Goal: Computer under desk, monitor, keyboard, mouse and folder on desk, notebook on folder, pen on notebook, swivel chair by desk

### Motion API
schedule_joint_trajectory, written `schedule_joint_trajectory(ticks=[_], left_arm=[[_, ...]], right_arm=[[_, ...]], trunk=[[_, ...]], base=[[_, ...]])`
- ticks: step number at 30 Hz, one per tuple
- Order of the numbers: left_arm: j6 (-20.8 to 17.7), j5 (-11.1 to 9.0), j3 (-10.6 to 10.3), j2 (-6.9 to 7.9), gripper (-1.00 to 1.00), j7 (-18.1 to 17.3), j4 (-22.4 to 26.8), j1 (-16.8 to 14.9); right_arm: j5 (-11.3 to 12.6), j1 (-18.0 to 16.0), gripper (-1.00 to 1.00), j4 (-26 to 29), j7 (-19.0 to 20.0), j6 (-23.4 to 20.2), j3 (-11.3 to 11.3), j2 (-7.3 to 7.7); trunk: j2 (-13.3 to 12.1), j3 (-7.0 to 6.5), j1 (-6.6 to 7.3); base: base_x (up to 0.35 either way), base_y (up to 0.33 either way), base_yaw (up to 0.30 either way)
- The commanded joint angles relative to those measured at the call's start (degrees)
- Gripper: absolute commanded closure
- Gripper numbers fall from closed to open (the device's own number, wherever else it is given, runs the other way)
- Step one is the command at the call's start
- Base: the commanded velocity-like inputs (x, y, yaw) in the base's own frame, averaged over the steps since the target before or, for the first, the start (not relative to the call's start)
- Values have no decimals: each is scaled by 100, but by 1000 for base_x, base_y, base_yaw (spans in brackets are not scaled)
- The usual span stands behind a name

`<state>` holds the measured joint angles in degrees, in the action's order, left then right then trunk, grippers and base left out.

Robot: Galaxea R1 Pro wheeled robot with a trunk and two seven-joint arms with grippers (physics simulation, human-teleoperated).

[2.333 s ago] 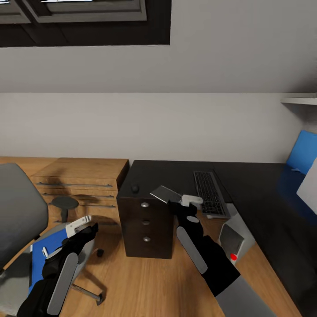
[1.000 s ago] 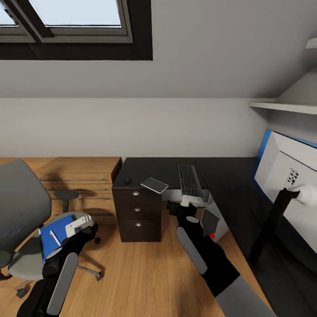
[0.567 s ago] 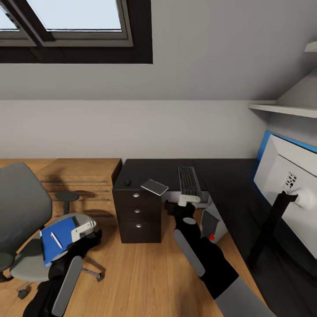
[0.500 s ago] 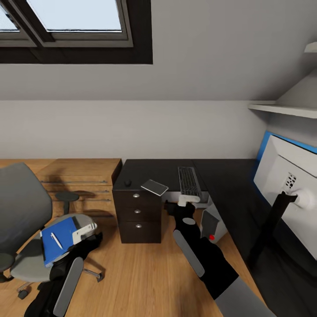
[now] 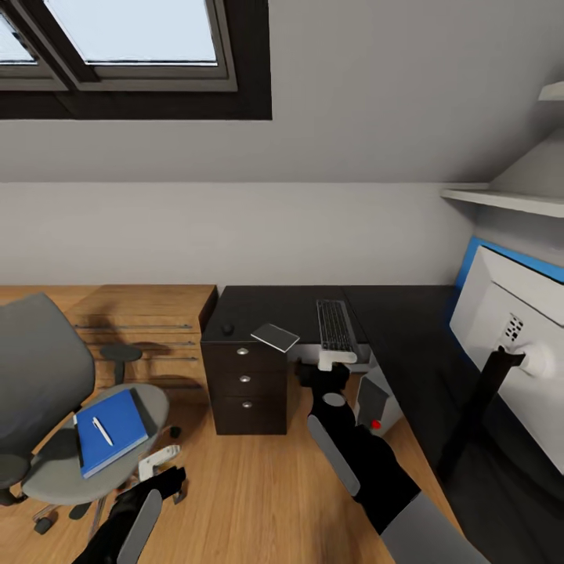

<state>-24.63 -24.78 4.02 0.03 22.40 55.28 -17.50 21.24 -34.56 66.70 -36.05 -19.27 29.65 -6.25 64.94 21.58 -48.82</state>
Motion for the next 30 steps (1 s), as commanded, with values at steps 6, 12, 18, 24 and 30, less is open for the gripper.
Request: schedule_joint_trajectory(ticks=[6, 12, 18, 24, 30], left_arm=[[339, -50, -124, -11, -100, 37, -1193, -23], [1481, -51, -328, -4, -100, 31, -2324, -25], [2185, -48, -379, 4, -100, 26, -3287, -25], [2839, 1, -393, 21, -100, 32, -3879, -25], [3074, 2, -393, 23, -100, 45, -4056, -25]], right_arm=[[-63, -28, -100, 71, -79, -450, -19, -29], [7, -42, -100, 1253, -94, -2274, -536, -48], [239, 7, -100, 1501, -71, -2655, -827, -36], [350, 85, -100, 1004, -51, -2219, -871, -17], [369, 90, -100, 935, -72, -2177, -862, -21]], trunk=[[-237, -101, 132], [-478, -209, 264], [-719, -317, 396], [-959, -425, 528], [-1200, -532, 659]], base=[[0, 0, 0], [0, 0, 0], [0, 0, 0], [-192, 0, 0], [-336, 0, 0]])
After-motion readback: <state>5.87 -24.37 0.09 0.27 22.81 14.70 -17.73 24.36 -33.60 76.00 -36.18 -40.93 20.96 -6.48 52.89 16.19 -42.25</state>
